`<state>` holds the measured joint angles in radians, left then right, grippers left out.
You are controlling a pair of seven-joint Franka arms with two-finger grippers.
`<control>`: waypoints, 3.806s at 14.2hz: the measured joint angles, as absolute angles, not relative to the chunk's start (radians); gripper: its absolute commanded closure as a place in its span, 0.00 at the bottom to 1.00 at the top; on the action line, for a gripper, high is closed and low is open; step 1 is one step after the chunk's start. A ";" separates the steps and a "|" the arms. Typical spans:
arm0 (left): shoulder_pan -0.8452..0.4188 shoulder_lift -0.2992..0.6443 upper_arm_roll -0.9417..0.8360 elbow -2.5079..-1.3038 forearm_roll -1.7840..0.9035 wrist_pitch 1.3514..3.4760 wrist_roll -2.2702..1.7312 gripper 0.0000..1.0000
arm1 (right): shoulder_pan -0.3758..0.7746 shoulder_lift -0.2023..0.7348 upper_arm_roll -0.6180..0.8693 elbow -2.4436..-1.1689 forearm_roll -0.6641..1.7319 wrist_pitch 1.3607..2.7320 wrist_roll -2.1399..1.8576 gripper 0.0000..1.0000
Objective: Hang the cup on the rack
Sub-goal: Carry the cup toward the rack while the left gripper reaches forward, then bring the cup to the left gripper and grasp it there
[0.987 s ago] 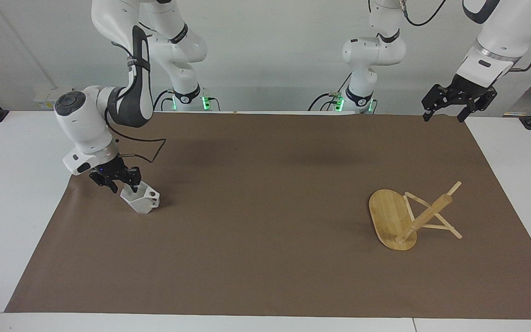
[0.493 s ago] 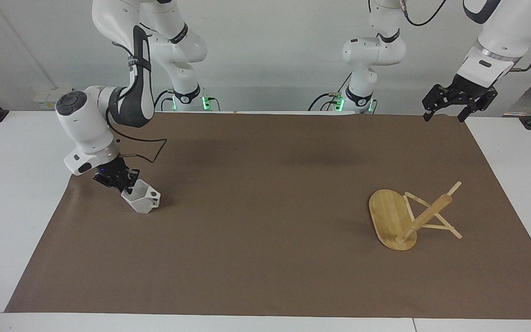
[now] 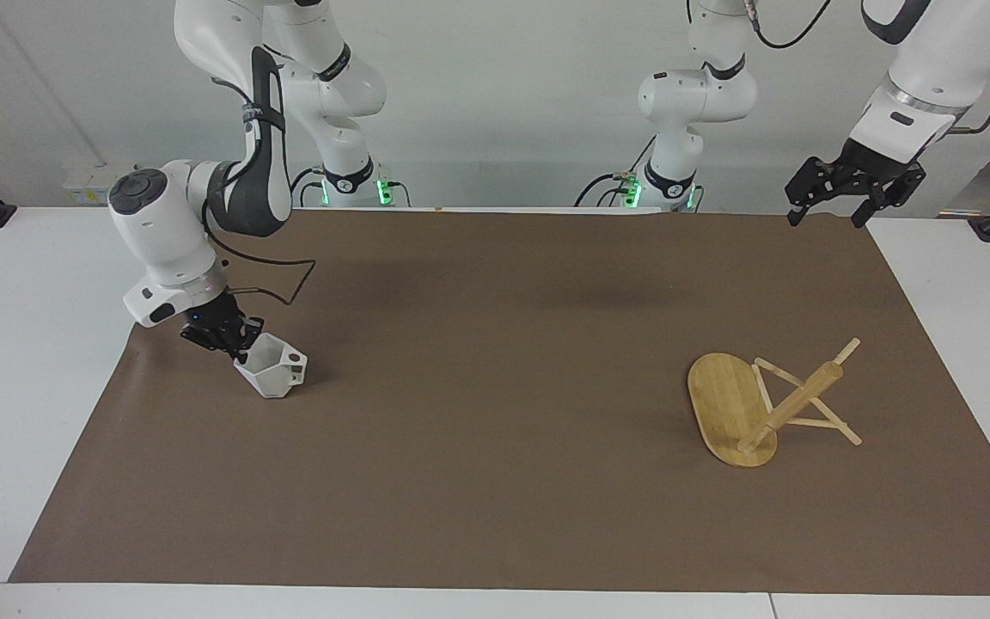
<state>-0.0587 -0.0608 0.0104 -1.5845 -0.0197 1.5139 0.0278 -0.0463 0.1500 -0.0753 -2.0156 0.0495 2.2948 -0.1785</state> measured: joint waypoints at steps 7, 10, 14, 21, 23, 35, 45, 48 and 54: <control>-0.065 -0.061 -0.003 -1.599 -0.040 1.588 0.028 0.00 | -0.040 0.151 -0.031 -1.951 0.277 2.241 -0.148 1.00; -0.085 -0.062 -0.013 -1.606 -0.085 1.605 0.026 0.00 | -0.005 0.152 -0.003 -1.947 0.352 2.241 -0.148 1.00; -0.144 -0.063 -0.016 -1.619 -0.156 1.645 -0.069 0.00 | 0.123 0.152 0.012 -1.936 0.367 2.236 -0.130 1.00; -0.222 -0.062 -0.019 -1.658 -0.312 1.780 -0.500 0.00 | 0.269 0.152 0.020 -1.927 0.497 2.207 -0.087 1.00; -0.222 -0.053 -0.018 -1.672 -0.341 1.813 -0.623 0.00 | 0.272 0.152 0.034 -1.925 0.527 2.204 -0.087 1.00; -0.290 0.065 -0.033 -1.679 -0.452 1.921 -1.428 0.00 | 0.274 0.152 0.121 -1.853 1.155 2.199 -0.088 1.00; -0.295 0.103 -0.038 -1.681 -0.537 1.890 -1.729 0.00 | 0.274 0.152 0.149 -1.827 1.278 2.194 -0.088 1.00; -0.299 0.103 -0.044 -1.680 -0.539 1.880 -1.775 0.18 | 0.274 0.152 0.150 -1.827 1.278 2.193 -0.088 1.00; -0.305 0.096 -0.040 -1.679 -0.538 1.874 -1.807 1.00 | 0.272 0.152 0.149 -1.819 1.279 2.184 -0.088 1.00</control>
